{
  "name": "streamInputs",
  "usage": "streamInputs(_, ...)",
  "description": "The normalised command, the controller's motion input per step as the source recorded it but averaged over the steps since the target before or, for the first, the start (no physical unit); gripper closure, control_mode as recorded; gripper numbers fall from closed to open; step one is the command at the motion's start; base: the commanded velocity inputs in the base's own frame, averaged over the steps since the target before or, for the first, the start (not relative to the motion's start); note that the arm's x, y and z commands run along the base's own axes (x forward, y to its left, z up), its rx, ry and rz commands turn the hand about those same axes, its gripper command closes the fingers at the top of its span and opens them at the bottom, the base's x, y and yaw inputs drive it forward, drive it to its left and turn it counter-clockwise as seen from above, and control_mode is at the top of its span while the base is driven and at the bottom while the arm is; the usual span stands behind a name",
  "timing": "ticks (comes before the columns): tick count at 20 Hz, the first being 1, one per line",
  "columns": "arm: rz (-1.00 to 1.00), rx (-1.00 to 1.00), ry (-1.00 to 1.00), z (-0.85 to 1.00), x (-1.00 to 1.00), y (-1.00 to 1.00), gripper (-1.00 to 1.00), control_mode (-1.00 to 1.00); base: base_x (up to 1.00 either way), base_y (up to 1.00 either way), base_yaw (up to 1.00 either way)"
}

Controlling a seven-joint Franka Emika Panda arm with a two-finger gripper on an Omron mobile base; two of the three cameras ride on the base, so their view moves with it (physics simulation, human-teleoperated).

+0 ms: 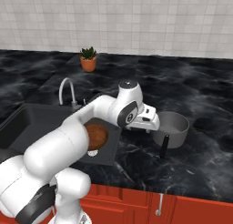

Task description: Place the saucepan in the left basin and the bowl in the right basin of the sink.

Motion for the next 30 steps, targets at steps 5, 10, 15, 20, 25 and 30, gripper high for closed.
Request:
streamInputs(5,0.01,0.0,0.07,0.09,0.0,-0.32,-1.0,-1.0,0.0,0.0,0.0)
streamInputs(10,0.0,0.0,0.12,0.1,0.0,-0.26,-1.0,-1.0,0.0,0.0,0.0)
streamInputs(15,0.0,0.0,0.09,0.0,0.0,-0.24,-1.0,-1.0,0.0,0.0,0.0)
streamInputs(20,0.0,0.01,0.03,-0.05,-0.07,-0.18,-1.0,-1.0,0.0,0.0,0.0)
streamInputs(25,0.0,0.06,-0.01,-0.16,-0.09,-0.13,-1.0,-1.0,0.0,0.0,0.0)
streamInputs(30,0.0,0.05,-0.12,-0.24,-0.03,-0.05,-1.0,-1.0,0.0,0.0,0.0)
